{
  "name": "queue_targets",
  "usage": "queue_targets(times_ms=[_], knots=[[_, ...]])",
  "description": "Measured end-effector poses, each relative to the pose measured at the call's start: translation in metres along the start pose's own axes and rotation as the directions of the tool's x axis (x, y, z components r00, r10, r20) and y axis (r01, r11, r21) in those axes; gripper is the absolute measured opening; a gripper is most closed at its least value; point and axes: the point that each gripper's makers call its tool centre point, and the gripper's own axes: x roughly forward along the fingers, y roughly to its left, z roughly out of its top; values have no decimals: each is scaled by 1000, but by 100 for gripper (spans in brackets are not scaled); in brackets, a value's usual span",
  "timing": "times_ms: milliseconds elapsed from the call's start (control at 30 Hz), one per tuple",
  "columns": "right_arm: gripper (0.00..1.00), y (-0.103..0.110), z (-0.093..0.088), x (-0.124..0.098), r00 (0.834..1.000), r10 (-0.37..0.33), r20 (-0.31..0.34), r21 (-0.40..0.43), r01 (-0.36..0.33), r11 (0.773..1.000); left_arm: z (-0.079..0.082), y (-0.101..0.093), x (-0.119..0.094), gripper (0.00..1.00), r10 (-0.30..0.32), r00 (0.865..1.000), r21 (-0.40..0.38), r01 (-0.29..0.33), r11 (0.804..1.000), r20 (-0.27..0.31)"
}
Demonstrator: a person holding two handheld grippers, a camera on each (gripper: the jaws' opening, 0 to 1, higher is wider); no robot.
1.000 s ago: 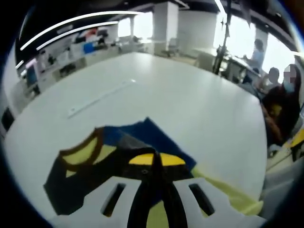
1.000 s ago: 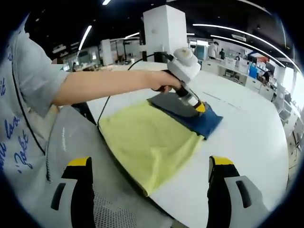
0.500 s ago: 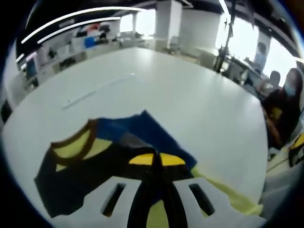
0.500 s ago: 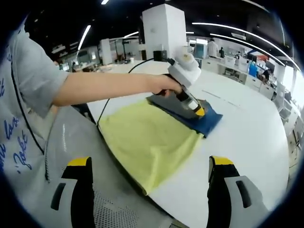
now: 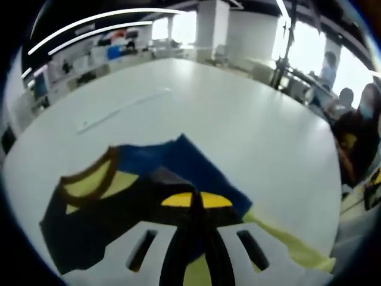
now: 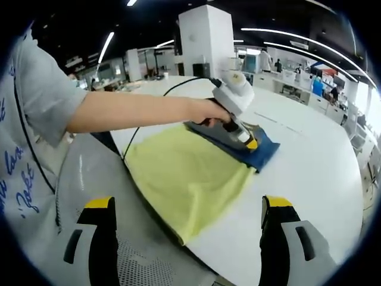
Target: Fold the garment on the visible template until the final outline fits inside the template.
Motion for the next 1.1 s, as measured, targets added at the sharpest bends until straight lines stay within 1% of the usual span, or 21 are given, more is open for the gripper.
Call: queue_targets(times_ms=[100, 300, 600, 733, 800, 900, 1000, 1100], knots=[[100, 0, -2, -1, 1000, 1, -3, 2, -1, 1000, -1, -1, 2, 0, -3, 1000, -14, 3, 1000, 6], [100, -2, -3, -2, 1000, -3, -3, 6, 3, 1000, -4, -4, 5, 0, -9, 1000, -37, 9, 999, -7], [100, -2, -2, -3, 1000, -1, 1, 5, 1, 1000, 7, -8, 4, 3, -19, 999, -50, 21, 999, 29], [100, -1, -2, -3, 1000, 1, 0, 5, -1, 1000, 5, -12, 5, 4, -37, 999, -52, 38, 998, 22], [100, -1, -2, -3, 1000, 1, -1, 4, -1, 1000, 2, -13, 6, 6, -39, 999, -48, 40, 998, 18], [100, 0, -1, -4, 1000, 1, 6, 8, -1, 1000, -4, -17, 11, 12, -51, 999, -41, 51, 998, 1], [100, -1, -2, -5, 1000, -6, 3, 8, 6, 1000, -1, -21, 9, 12, -56, 998, -41, 57, 998, 9], [100, -2, -3, -6, 1000, -10, -2, 9, 10, 1000, 3, -21, 5, 15, -63, 998, -32, 64, 997, 24]])
